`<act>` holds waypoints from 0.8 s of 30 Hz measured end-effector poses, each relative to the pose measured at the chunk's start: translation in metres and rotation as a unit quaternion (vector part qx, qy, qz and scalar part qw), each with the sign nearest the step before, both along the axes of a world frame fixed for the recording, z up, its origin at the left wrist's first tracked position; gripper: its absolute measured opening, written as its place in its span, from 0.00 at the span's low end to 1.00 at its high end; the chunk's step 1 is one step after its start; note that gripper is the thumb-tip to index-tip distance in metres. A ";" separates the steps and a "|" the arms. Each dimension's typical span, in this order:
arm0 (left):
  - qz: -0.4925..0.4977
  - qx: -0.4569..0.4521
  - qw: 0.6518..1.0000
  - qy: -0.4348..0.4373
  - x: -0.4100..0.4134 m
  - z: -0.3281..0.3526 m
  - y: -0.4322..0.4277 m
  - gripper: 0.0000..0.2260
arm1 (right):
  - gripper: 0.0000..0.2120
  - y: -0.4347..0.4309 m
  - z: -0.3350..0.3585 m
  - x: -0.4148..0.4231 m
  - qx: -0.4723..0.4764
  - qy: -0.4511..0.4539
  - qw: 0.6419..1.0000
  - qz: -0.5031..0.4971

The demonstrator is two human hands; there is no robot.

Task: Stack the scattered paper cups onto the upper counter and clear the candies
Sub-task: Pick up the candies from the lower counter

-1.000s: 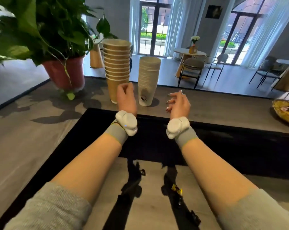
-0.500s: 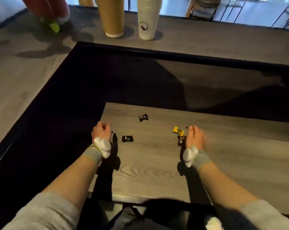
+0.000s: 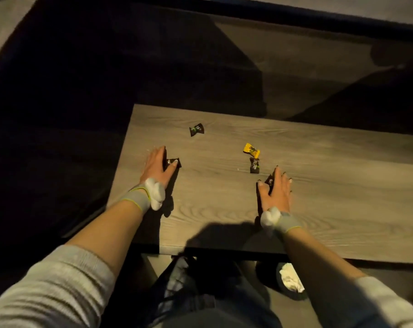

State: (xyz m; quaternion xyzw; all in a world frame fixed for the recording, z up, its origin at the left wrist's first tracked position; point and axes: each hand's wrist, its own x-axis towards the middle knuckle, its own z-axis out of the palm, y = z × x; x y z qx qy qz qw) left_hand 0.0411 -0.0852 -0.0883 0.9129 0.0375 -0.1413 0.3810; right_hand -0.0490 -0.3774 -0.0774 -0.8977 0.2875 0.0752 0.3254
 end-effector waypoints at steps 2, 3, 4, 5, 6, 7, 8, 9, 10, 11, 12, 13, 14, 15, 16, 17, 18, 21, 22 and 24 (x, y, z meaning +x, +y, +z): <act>-0.032 0.052 0.998 -0.002 0.003 -0.003 -0.009 0.33 | 0.34 0.003 -0.001 0.005 -0.017 0.000 1.000 0.017; -0.043 0.086 0.995 -0.006 0.004 -0.004 -0.012 0.34 | 0.35 0.004 -0.002 0.009 -0.027 -0.002 0.999 0.026; -0.054 0.116 0.992 -0.011 0.004 -0.004 -0.016 0.34 | 0.36 0.007 -0.004 0.013 -0.036 -0.004 0.999 0.035; -0.067 0.137 0.988 -0.016 0.004 -0.004 -0.018 0.35 | 0.36 0.009 -0.005 0.017 -0.044 -0.004 0.998 0.043; -0.077 0.150 0.985 -0.019 0.005 -0.005 -0.020 0.35 | 0.37 0.012 -0.007 0.022 -0.048 -0.007 0.998 0.049; -0.087 0.159 0.983 -0.023 0.007 -0.006 -0.022 0.35 | 0.37 0.013 -0.008 0.028 -0.048 -0.014 0.997 0.053; -0.097 0.166 0.981 -0.027 0.010 -0.007 -0.024 0.35 | 0.37 0.015 -0.009 0.034 -0.044 -0.023 0.997 0.055; -0.109 0.170 0.979 -0.032 0.014 -0.006 -0.027 0.35 | 0.38 0.017 -0.009 0.041 -0.038 -0.033 0.997 0.058; -0.122 0.172 0.977 -0.036 0.020 -0.006 -0.030 0.35 | 0.38 0.018 -0.010 0.047 -0.032 -0.041 0.997 0.063; -0.136 0.174 0.974 -0.040 0.027 -0.005 -0.033 0.35 | 0.37 0.019 -0.011 0.054 -0.028 -0.045 0.996 0.070; -0.150 0.177 0.972 -0.045 0.035 -0.005 -0.037 0.35 | 0.37 0.020 -0.013 0.061 -0.028 -0.046 0.995 0.079; -0.162 0.177 0.970 -0.046 0.045 -0.005 -0.040 0.35 | 0.37 0.021 -0.015 0.068 -0.030 -0.044 0.995 0.087; -0.171 0.177 0.968 -0.049 0.050 -0.004 -0.042 0.35 | 0.37 0.023 -0.014 0.071 -0.039 -0.042 0.993 0.102; -0.180 0.177 0.966 -0.051 0.059 -0.005 -0.046 0.35 | 0.37 0.024 -0.016 0.076 -0.049 -0.038 0.992 0.114; -0.186 0.175 0.965 -0.055 0.066 -0.006 -0.049 0.35 | 0.36 0.025 -0.017 0.080 -0.063 -0.033 0.990 0.125; -0.190 0.173 0.964 -0.060 0.072 -0.006 -0.054 0.35 | 0.36 0.026 -0.018 0.084 -0.080 -0.028 0.987 0.134; -0.195 0.170 0.964 -0.066 0.078 -0.006 -0.058 0.34 | 0.34 0.027 -0.019 0.087 -0.092 -0.025 0.985 0.141; -0.220 0.178 0.954 -0.097 0.090 -0.006 -0.067 0.29 | 0.29 0.033 -0.022 0.095 -0.124 -0.059 0.979 0.153; -0.229 0.176 0.951 -0.114 0.091 -0.007 -0.069 0.26 | 0.28 0.035 -0.022 0.095 -0.131 -0.090 0.975 0.157; -0.224 0.154 0.949 -0.158 0.094 -0.011 -0.071 0.21 | 0.24 0.038 -0.025 0.101 -0.137 -0.132 0.969 0.157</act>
